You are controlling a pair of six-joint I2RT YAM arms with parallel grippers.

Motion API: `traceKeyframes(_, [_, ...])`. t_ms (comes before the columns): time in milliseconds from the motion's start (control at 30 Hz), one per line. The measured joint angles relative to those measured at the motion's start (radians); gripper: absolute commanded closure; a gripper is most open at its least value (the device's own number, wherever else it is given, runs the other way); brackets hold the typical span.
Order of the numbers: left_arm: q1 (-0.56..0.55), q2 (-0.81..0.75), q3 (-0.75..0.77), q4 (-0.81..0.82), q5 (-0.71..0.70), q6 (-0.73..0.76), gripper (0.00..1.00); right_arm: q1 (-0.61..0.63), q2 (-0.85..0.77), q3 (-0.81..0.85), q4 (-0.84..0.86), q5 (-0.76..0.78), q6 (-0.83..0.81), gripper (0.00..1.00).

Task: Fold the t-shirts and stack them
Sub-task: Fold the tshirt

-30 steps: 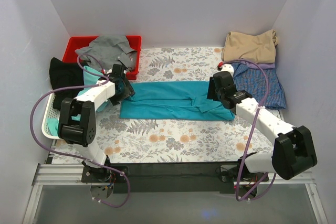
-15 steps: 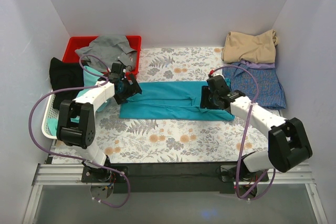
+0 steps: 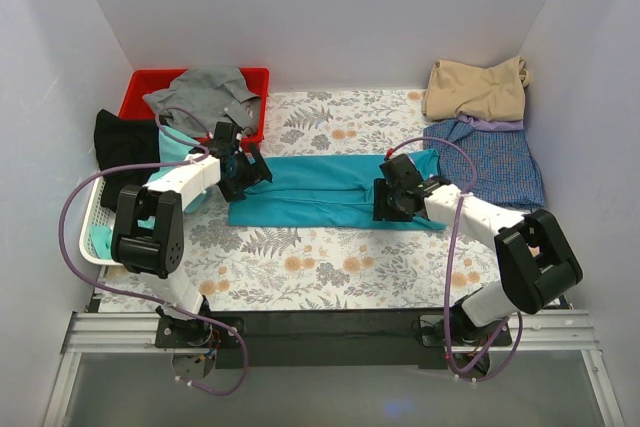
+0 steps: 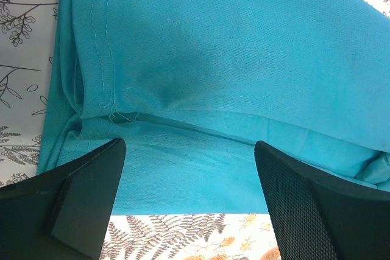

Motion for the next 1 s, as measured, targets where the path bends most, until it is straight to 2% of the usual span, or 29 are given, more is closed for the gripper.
traceKeyframes(333, [0.0, 0.013, 0.0, 0.0, -0.008, 0.004, 0.14, 0.001, 0.085, 0.011, 0.047, 0.066, -0.037, 0.43])
traceKeyframes(867, [0.0, 0.05, 0.003, -0.011, -0.026, 0.013, 0.14, 0.001, 0.232, 0.232, 0.082, 0.128, -0.129, 0.42])
traceKeyframes(1000, [0.0, 0.051, 0.008, -0.013, -0.032, 0.017, 0.14, 0.001, 0.235, 0.245, 0.082, 0.153, -0.135, 0.42])
